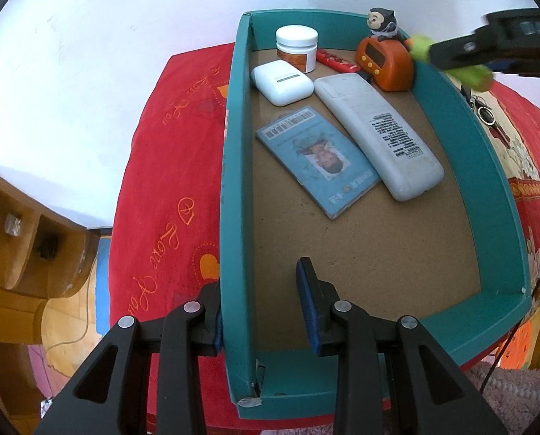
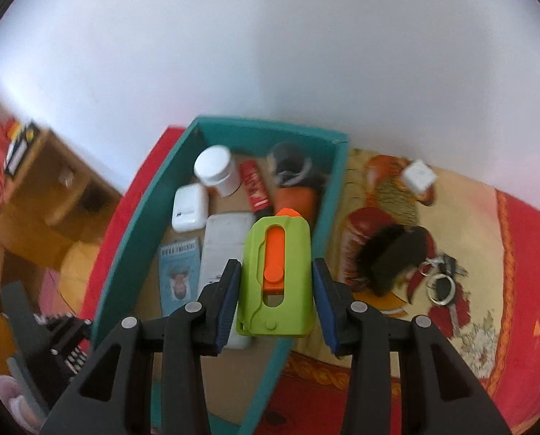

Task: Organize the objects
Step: 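Carry the green utility knife into the tray beside the remote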

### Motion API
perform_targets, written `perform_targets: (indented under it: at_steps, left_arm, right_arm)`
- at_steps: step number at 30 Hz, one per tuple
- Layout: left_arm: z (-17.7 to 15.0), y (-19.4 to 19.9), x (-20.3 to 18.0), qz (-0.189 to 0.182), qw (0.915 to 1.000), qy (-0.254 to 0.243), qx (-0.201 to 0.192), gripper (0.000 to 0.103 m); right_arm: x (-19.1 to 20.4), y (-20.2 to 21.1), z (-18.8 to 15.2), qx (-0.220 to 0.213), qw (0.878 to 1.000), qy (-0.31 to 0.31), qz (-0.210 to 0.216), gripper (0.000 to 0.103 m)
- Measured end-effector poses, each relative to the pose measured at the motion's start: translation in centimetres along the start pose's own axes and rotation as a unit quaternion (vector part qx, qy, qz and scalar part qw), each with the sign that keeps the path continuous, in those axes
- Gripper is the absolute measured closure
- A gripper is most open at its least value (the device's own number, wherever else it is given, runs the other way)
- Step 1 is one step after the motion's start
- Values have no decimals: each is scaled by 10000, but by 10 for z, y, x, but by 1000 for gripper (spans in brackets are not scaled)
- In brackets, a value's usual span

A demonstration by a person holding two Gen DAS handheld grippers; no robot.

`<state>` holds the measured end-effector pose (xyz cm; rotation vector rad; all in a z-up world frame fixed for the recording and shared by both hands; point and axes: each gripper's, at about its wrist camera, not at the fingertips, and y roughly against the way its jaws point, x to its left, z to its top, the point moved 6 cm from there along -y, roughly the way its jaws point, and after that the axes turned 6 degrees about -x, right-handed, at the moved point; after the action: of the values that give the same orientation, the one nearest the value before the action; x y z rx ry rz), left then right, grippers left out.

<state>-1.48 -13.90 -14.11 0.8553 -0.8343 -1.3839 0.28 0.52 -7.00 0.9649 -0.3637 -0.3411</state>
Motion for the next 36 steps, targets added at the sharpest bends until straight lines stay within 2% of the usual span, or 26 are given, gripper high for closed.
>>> perform_targets:
  at_steps: [5, 14, 16, 20, 25, 26, 28, 31, 36]
  left_arm:
    - [1, -1, 1, -6, 10000, -30, -7, 70]
    - [2, -2, 0, -24, 10000, -63, -9, 70]
    - [4, -3, 1, -24, 10000, -67, -8, 70]
    - [4, -4, 1, -31, 10000, -54, -7, 70]
    - [4, -4, 1, -19, 10000, -63, -8, 70]
    - [4, -4, 1, -21, 10000, -59, -6, 70]
    - [4, -4, 1, -22, 10000, -59, -6, 70]
    - [4, -4, 1, -29, 10000, -44, -7, 70]
    - [4, -4, 1, -23, 10000, -34, -9, 70]
  right_arm:
    - [13, -28, -5, 364, 9985, 322, -239, 64]
    - [20, -49, -12, 611, 9921, 850, -697, 64]
    - [21, -51, -12, 647, 9917, 883, -673, 64]
    - [20, -58, -20, 885, 9942, 535, -301, 64]
    - [17, -54, -22, 771, 9927, 753, -546, 64]
    - [18, -51, -20, 715, 9912, 888, -669, 64]
    - [21, -47, -17, 606, 9807, 1403, -1220, 64]
    - [21, -51, -19, 775, 9781, 1463, -1264, 64]
    - [17, -57, -15, 871, 9824, 1210, -1128, 64]
